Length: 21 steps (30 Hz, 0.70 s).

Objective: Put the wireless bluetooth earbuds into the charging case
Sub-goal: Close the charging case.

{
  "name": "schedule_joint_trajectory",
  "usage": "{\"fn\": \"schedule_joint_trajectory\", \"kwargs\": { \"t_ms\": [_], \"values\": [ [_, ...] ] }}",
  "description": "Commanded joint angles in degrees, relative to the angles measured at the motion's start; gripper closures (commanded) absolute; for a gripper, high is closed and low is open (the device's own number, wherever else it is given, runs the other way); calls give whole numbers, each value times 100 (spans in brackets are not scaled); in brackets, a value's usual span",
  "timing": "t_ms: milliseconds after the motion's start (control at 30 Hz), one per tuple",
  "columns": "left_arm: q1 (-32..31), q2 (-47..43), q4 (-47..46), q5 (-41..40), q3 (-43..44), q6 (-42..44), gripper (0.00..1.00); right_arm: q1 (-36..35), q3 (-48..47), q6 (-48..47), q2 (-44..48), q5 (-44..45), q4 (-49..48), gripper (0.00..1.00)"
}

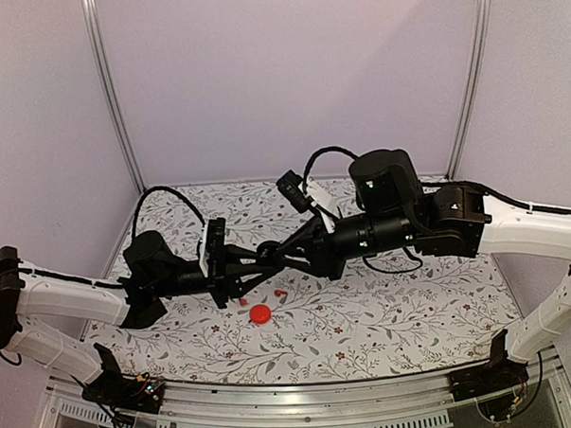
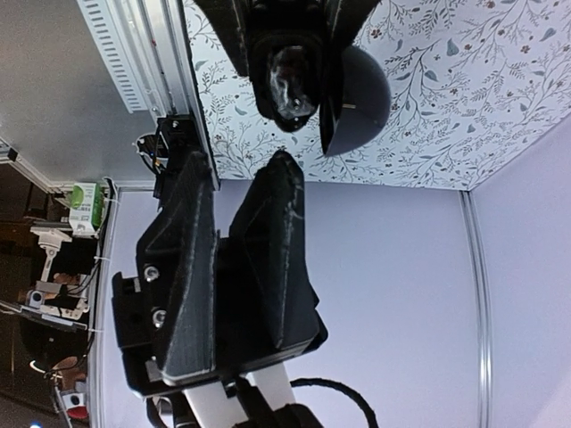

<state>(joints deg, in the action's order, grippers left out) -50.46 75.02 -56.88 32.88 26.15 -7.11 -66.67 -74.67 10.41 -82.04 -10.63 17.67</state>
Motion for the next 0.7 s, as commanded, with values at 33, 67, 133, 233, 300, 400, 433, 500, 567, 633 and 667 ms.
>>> {"fn": "schedule_joint_trajectory", "kwargs": {
  "t_ms": [33, 67, 133, 233, 300, 400, 433, 500, 567, 633, 667],
  "values": [
    [18, -74, -205, 139, -18, -22, 100, 76, -156, -351, 376, 275, -93, 72],
    [17, -75, -193, 135, -14, -22, 100, 106, -153, -405, 451, 336, -112, 71],
    [21, -99, -181, 117, -15, -6, 100, 247, -146, -467, 585, 409, -138, 70],
    [23, -164, -107, 89, -17, 23, 100, 514, -120, -505, 770, 422, -162, 67],
    [23, -214, -13, 86, -11, 63, 100, 686, -55, -528, 883, 422, -200, 64],
    [28, -282, 85, 125, -17, 135, 100, 951, 63, -586, 1055, 367, -218, 58],
    [33, -298, 122, 187, -14, 172, 100, 1014, 101, -619, 1108, 294, -218, 56],
    [26, -348, 169, 416, -18, 305, 100, 1125, 186, -653, 1211, 145, -231, 53],
    [24, -401, 169, 544, -32, 370, 100, 1189, 252, -708, 1284, -191, -232, 49],
    [27, -426, 224, 600, -11, 394, 100, 1200, 262, -885, 1289, -780, -178, 46],
    [27, -427, 267, 643, 23, 403, 100, 1194, 250, -950, 1268, -1057, -126, 45]
  ]
}}
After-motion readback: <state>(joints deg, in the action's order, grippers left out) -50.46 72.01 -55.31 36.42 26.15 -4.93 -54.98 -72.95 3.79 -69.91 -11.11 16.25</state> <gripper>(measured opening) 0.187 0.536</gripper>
